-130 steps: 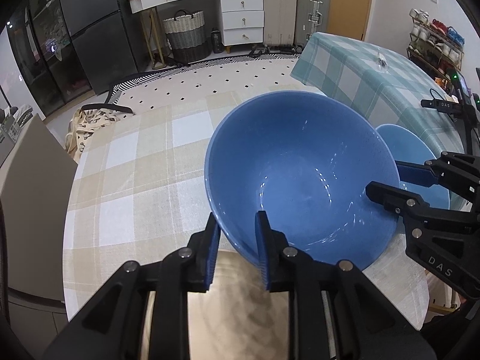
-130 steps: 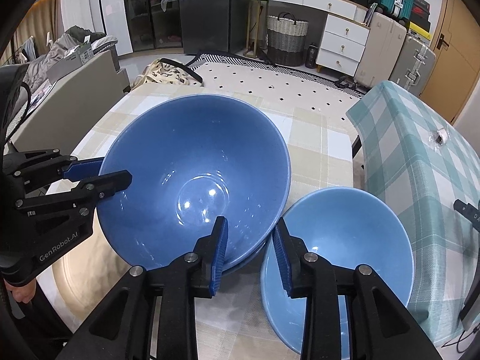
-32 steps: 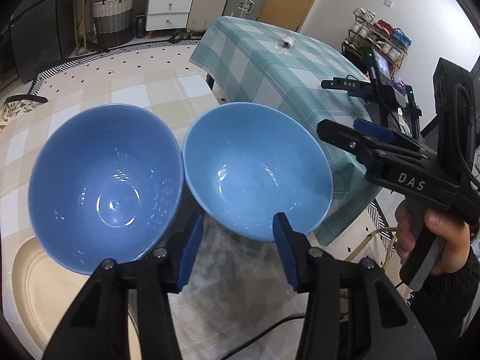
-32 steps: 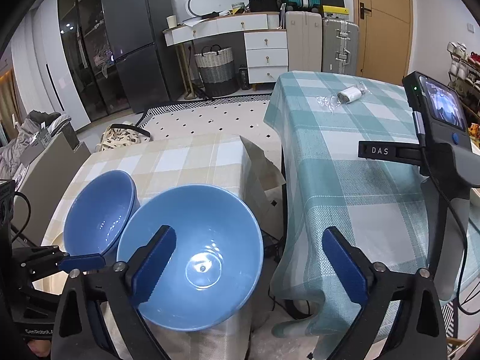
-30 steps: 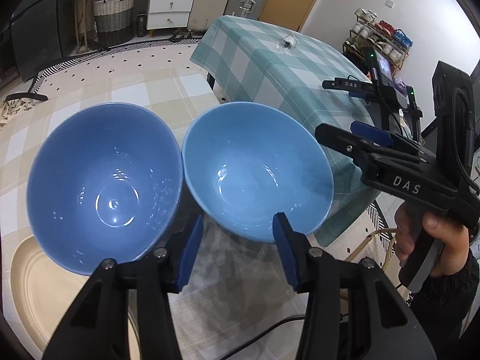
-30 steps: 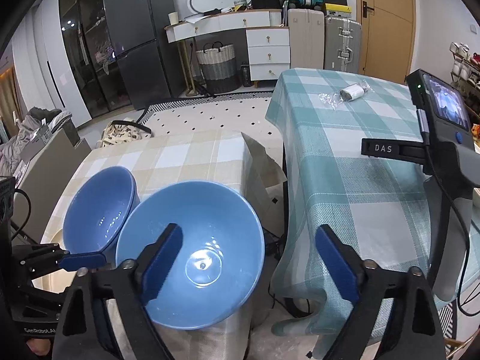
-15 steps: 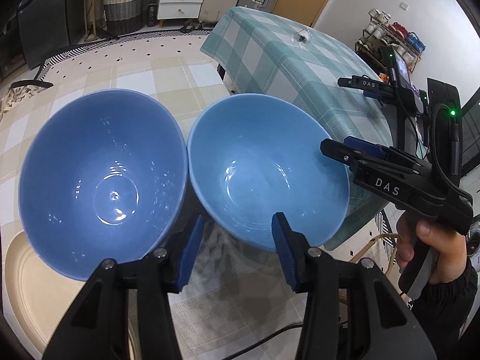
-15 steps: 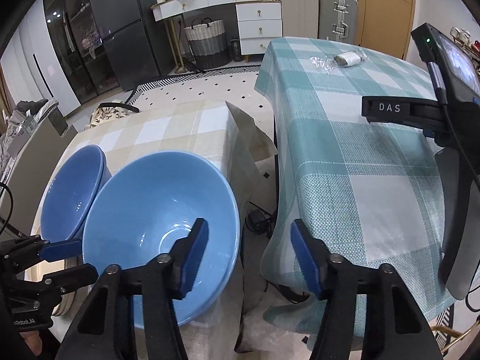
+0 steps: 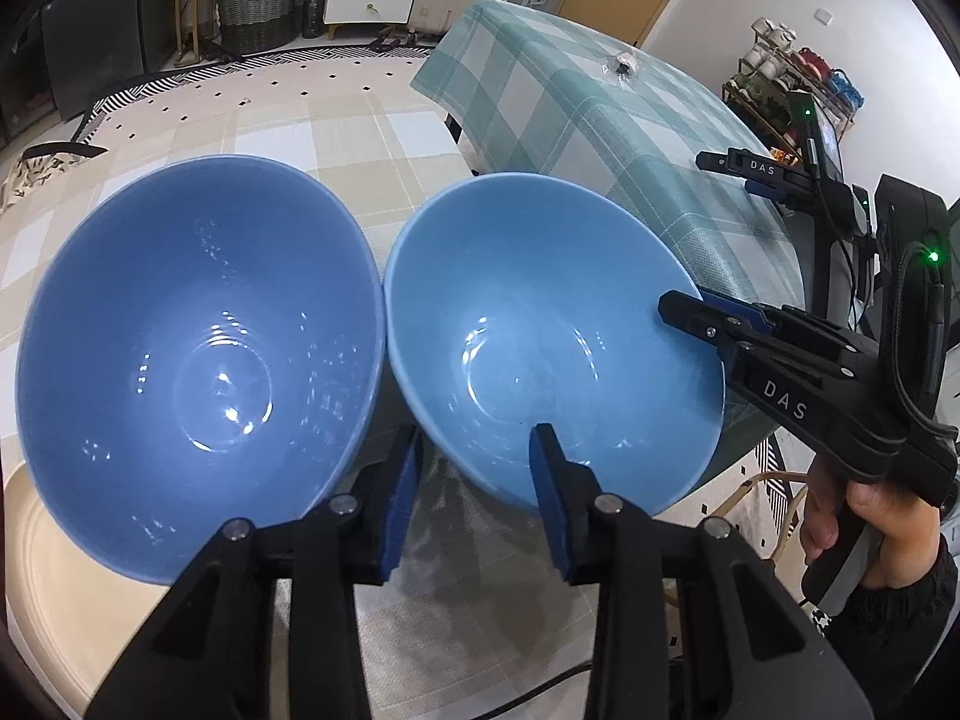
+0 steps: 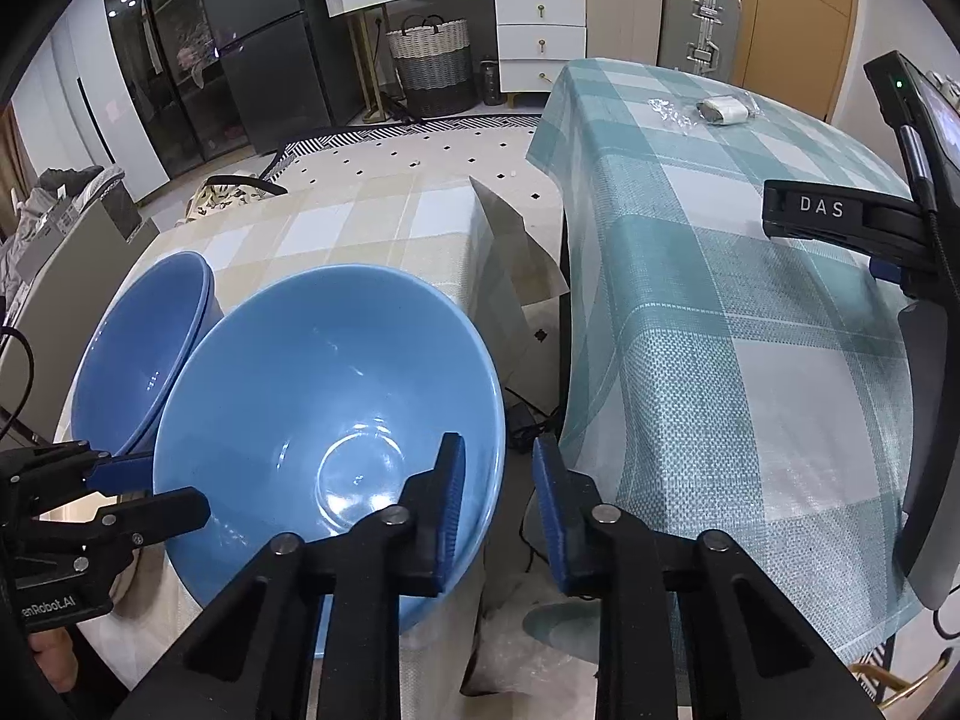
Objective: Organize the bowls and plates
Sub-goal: 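Close the left gripper on the light blue bowl rim while the right gripper grips it too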
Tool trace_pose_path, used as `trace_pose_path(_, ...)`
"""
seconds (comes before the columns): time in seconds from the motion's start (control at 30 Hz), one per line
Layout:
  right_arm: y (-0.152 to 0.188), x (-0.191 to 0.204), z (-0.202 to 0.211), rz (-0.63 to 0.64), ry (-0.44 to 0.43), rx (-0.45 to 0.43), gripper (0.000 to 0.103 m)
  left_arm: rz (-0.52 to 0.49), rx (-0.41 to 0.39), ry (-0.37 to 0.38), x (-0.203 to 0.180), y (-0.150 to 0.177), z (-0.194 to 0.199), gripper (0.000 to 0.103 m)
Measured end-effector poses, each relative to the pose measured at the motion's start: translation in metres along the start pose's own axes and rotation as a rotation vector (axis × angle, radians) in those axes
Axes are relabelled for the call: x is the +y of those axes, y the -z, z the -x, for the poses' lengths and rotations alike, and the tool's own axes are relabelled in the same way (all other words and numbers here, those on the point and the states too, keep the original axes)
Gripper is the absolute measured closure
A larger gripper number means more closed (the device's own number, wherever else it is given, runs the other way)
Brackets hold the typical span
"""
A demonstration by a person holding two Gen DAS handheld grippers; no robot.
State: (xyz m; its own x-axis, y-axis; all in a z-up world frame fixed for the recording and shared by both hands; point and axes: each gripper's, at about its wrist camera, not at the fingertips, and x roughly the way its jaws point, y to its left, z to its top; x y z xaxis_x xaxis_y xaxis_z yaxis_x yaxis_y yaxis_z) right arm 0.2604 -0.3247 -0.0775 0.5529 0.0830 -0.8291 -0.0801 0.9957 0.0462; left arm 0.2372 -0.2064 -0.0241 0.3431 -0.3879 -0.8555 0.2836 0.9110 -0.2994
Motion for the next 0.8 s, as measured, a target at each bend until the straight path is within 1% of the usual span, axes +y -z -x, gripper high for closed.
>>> trace_pose_path(0.03, 0.0, 0.0, 0.0, 0.003, -0.001, 0.001, 0.087, -0.004, 0.0, -0.004, 0.0, 0.0, -0.001, 0.071)
trace_pose_path(0.1, 0.0, 0.002, -0.001, 0.01, 0.0, 0.002, 0.089, -0.009, -0.003, -0.003, -0.001, 0.0, -0.001, 0.074)
trace_pose_path(0.17, 0.0, 0.005, 0.0, 0.022, -0.003, 0.003, 0.092, -0.019, -0.007, -0.014, -0.002, 0.0, -0.001, 0.074)
trace_pose_path(0.37, 0.001, 0.007, 0.0, 0.037, 0.007, 0.003, 0.093, -0.022, -0.009, -0.018, -0.002, 0.0, -0.002, 0.075)
trace_pose_path(0.67, 0.001, 0.005, 0.002, 0.047, 0.009, -0.002, 0.093, -0.061, -0.012, -0.054, -0.008, 0.001, -0.002, 0.076)
trace_pose_path(0.8, 0.002, 0.006, 0.007, 0.052, 0.011, -0.013, 0.093, -0.065, -0.01, -0.059, -0.011, 0.002, -0.003, 0.076)
